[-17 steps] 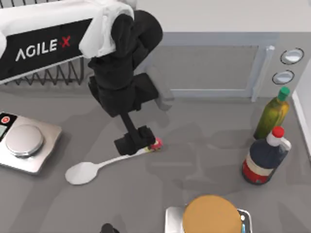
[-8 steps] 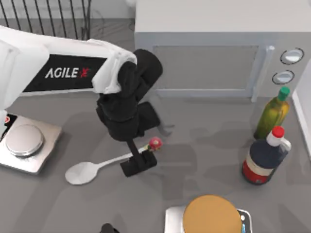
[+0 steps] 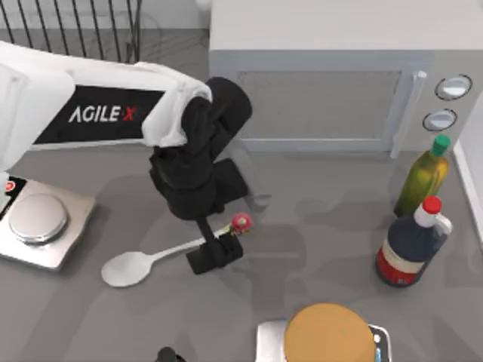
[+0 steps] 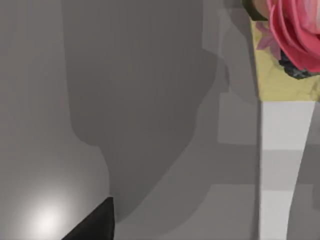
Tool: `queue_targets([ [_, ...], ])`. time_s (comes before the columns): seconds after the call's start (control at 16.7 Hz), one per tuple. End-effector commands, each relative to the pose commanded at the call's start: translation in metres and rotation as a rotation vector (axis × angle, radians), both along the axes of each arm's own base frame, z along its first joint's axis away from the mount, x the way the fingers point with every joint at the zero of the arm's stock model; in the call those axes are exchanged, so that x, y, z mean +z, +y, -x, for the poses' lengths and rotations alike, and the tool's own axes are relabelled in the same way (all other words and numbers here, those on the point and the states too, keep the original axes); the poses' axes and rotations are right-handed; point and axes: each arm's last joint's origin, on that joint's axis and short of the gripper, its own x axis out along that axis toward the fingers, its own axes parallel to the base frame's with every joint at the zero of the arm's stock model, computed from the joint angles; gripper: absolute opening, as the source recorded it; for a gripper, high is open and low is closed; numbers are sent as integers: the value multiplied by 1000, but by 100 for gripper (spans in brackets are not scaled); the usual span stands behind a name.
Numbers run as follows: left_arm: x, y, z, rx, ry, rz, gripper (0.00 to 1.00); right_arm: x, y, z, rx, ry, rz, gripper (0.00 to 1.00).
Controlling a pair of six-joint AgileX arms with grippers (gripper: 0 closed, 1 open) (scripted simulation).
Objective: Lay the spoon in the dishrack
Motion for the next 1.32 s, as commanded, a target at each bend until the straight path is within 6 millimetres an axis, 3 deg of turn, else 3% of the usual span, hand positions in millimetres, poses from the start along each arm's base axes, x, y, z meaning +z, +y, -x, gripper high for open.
queue_targets([
  [0.6, 0, 0, 0, 0, 0, 0, 2, 0, 0, 0, 0, 0, 0, 100],
  [1.08, 0, 0, 0, 0, 0, 0, 0, 0, 0, 0, 0, 0, 0, 100],
  [1.14, 22, 0, 1, 5, -14, 31, 0, 0, 0, 0, 0, 0, 0, 100],
  [1.32, 30, -3, -2, -1, -12, 30, 0, 0, 0, 0, 0, 0, 0, 100],
])
